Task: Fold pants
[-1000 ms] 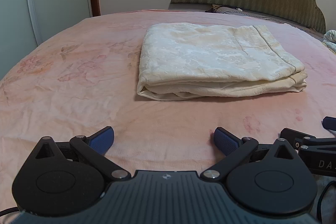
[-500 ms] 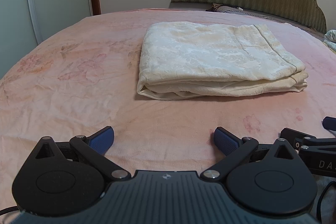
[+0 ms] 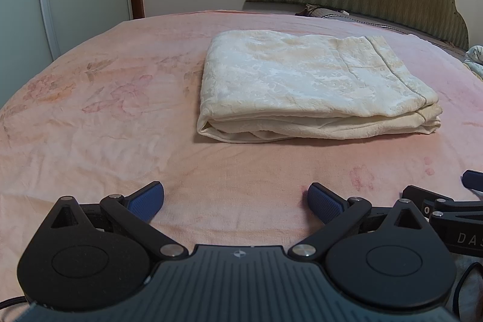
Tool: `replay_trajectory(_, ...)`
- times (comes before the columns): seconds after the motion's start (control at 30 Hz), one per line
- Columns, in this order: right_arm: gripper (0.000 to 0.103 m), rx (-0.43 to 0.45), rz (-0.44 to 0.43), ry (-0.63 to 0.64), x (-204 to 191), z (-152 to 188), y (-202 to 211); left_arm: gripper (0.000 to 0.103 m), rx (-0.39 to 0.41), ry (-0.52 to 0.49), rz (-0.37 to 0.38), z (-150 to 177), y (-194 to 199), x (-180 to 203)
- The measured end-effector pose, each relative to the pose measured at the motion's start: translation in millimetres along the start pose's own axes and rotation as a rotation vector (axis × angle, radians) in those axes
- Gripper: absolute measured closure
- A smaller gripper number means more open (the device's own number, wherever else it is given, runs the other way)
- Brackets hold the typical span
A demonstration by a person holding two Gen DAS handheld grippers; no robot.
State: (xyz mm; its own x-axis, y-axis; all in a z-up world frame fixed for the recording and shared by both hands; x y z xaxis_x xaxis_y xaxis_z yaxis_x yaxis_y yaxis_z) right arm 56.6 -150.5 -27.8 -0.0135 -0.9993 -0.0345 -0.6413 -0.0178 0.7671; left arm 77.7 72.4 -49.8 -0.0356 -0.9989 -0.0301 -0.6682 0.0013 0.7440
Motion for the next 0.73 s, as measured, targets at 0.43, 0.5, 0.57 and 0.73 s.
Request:
replay_trajectory(0.43, 0.0, 0.0, 0.0, 0.0, 0.2, 0.1, 0.3, 0.0, -0.004, 0.003, 0.007, 0.0, -0.2, -0.9)
replay_trajectory(0.5, 0.0, 0.0, 0.0, 0.0, 0.2, 0.0, 0.2, 0.0, -0.005, 0.0, 0.008, -0.2, -0.3, -0.5)
replay_trajectory(0.57, 0.0, 0.0, 0.0, 0.0, 0.1, 0.1, 0.2, 0.0, -0.005, -0.002, 0.014, -0.9, -0.2, -1.1)
replay_trajectory(0.73, 0.0, 0.0, 0.0, 0.0, 0.4, 0.1, 0.3, 0.0, -0.004, 0.005, 0.029, -1.1, 0.0, -2.8)
Point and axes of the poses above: each gripper's, at about its wrist camera, not at the fingertips, and y roughly against the way its jaws point, x to its right, z to its underside, the point moved 3 cm from there along -y, roughly the way its jaws point, and after that the axes turned 9 degrees about -x, right-handed, at the moved point
